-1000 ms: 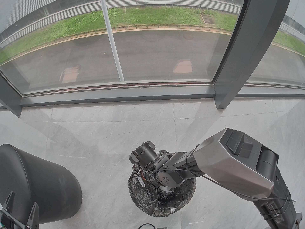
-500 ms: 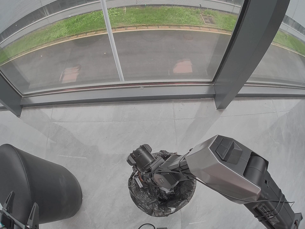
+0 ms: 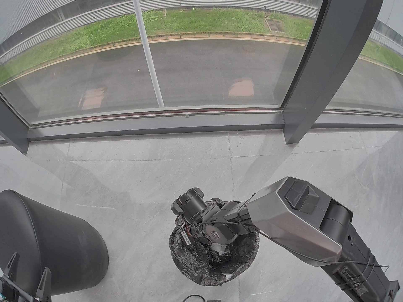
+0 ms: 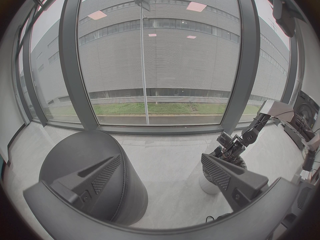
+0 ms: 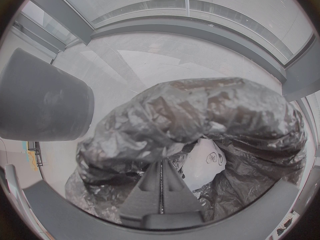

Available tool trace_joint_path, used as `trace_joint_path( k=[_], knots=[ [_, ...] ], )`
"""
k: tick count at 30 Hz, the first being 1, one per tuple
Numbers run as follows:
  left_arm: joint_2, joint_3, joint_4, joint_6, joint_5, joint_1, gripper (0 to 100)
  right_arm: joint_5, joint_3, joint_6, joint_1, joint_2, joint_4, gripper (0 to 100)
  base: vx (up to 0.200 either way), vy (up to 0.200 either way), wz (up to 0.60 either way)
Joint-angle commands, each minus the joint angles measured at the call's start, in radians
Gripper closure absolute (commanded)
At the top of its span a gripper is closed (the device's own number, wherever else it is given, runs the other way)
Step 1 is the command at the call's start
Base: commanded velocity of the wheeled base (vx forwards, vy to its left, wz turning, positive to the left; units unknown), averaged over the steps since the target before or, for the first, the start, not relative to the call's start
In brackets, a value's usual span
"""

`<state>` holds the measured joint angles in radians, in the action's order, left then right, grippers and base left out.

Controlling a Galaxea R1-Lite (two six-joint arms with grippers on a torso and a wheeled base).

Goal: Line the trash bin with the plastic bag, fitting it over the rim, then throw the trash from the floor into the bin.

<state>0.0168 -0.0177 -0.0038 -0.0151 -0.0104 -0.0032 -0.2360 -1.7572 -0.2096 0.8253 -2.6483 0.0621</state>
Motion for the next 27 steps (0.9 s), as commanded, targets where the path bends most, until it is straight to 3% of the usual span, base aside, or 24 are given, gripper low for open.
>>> trace_joint_path(
  k=[1, 8, 20, 27],
  knots=[
    [-0.017, 0.018, -0.001, 0.000, 0.000, 0.000, 0, 0.000, 0.068, -0.002, 0.005, 0.130, 0.044, 100, 0.000, 0.000, 0.00],
    [-0.017, 0.018, -0.001, 0.000, 0.000, 0.000, 0, -0.023, 0.219, 0.009, -0.003, 0.361, 0.047, 100, 0.000, 0.000, 0.00],
    [-0.017, 0.018, -0.001, 0.000, 0.000, 0.000, 0, -0.121, 0.380, 0.025, -0.120, 0.738, 0.047, 100, 0.000, 0.000, 0.00],
    [-0.015, 0.018, -0.001, 0.000, 0.000, 0.000, 0, -0.218, 0.461, 0.062, -0.210, 0.939, 0.047, 100, 0.000, 0.000, 0.00]
  ],
)
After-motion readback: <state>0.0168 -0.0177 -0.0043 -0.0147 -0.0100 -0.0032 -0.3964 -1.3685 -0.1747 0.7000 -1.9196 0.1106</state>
